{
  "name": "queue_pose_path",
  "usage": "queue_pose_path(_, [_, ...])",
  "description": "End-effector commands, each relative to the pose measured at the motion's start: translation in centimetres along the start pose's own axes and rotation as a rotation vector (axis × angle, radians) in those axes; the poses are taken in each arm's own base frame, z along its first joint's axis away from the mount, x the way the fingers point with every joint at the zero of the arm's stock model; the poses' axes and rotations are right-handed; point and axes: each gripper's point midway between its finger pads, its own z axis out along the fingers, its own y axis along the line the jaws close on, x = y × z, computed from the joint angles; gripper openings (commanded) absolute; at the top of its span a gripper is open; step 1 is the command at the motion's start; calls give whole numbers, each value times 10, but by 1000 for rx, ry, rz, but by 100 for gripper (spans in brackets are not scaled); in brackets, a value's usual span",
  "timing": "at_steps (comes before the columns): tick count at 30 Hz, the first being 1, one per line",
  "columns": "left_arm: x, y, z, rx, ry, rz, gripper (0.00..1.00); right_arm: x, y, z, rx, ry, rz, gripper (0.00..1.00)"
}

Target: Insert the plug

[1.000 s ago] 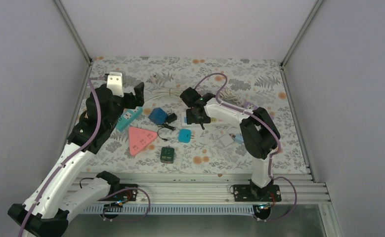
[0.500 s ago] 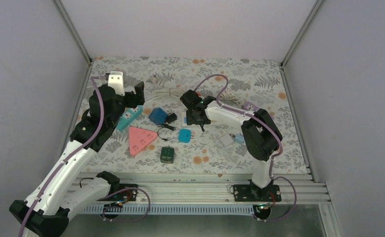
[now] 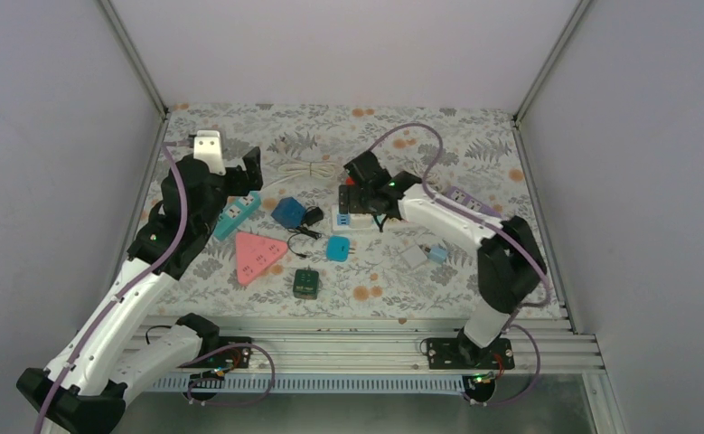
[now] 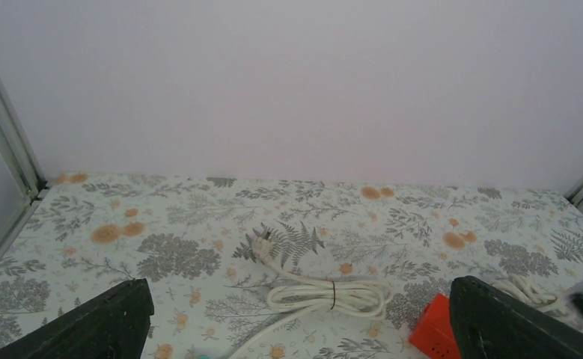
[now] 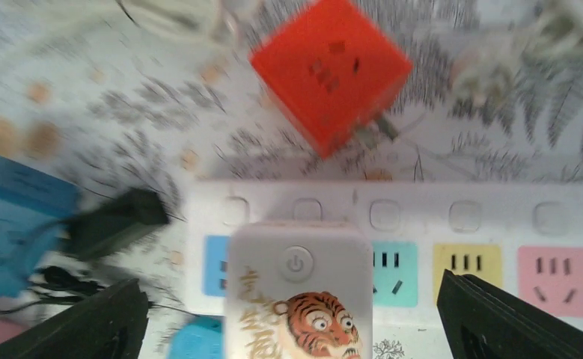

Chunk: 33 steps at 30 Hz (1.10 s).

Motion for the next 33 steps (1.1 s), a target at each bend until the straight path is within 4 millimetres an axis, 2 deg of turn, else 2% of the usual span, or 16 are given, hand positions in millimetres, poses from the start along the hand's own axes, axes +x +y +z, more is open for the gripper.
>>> queue_pose_path(1, [-4, -2, 1, 9, -10, -47, 100, -42, 1, -47, -71, -181, 5, 100])
queue_pose_path(4, [16, -13, 11, 67, 60, -54, 100, -39, 6, -57, -140, -201, -29, 100])
queue_pose_path(6, [37, -17, 21, 82, 140, -71, 100, -34, 11, -65, -201, -209, -43, 99])
queue_pose_path(12, [120, -18, 52, 140, 360, -190, 100, -14, 16, -87, -350, -234, -50, 99])
queue_pose_path(13, [149, -13, 61, 149, 443, -243, 99, -2, 16, -90, -386, -222, -57, 99])
queue_pose_path(18, [196, -15, 77, 200, 552, -282, 99, 10, 14, -105, -453, -236, -49, 98])
queue_pose_path(23, [216, -16, 93, 202, 600, -302, 98, 12, 17, -117, -527, -283, -28, 99])
queue_pose_path(33, [247, -15, 110, 220, 630, -286, 95, -10, 29, -114, -557, -396, -69, 95])
